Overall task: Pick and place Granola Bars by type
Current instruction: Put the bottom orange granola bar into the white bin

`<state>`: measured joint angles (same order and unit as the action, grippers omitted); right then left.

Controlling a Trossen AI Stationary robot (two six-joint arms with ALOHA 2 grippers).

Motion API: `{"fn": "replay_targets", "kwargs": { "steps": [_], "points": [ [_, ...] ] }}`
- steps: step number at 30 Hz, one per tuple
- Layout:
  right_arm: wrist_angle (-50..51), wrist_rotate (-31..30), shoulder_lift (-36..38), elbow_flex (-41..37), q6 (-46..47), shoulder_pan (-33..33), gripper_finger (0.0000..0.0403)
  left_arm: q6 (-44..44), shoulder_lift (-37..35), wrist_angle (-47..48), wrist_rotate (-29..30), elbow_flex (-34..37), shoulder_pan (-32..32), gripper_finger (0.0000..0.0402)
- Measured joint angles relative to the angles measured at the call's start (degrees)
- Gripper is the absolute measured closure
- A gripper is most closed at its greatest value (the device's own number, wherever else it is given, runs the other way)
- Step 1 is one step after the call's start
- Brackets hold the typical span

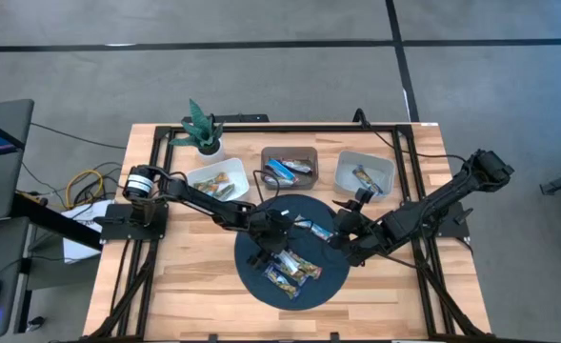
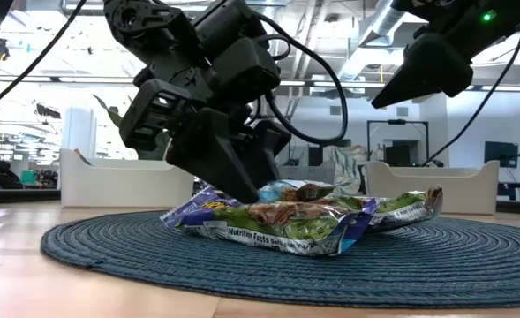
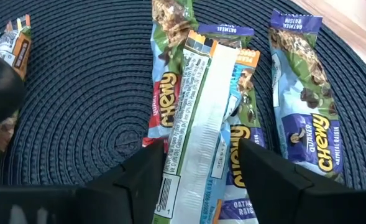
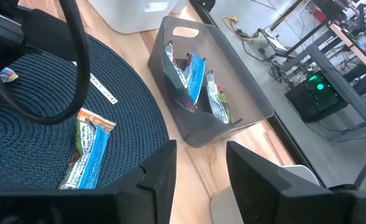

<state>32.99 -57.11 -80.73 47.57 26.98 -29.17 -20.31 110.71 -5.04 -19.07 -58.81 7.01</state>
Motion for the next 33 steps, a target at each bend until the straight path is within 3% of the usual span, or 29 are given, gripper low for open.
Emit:
{"fn": "replay_targets", "kwargs": {
  "steps": [10, 22, 33],
  "points": [
    [0.0, 0.0, 0.0, 0.0, 0.0, 0.0, 0.0269, 0.3, -0.1, 0.7, 0.0, 0.0, -0.1, 0.0222],
    [0.0, 0.0, 0.0, 0.0, -0.2, 0.0, 0.0269, 0.1, -0.1, 0.9, 0.6, 0.0, -0.3, 0.0276],
    [0.3, 0.3, 0.0, 0.0, -0.2, 0.0, 0.0269, -0.1, -2.0, 2.4, 3.5, 0.1, -0.4, 0.0292]
  ]
}}
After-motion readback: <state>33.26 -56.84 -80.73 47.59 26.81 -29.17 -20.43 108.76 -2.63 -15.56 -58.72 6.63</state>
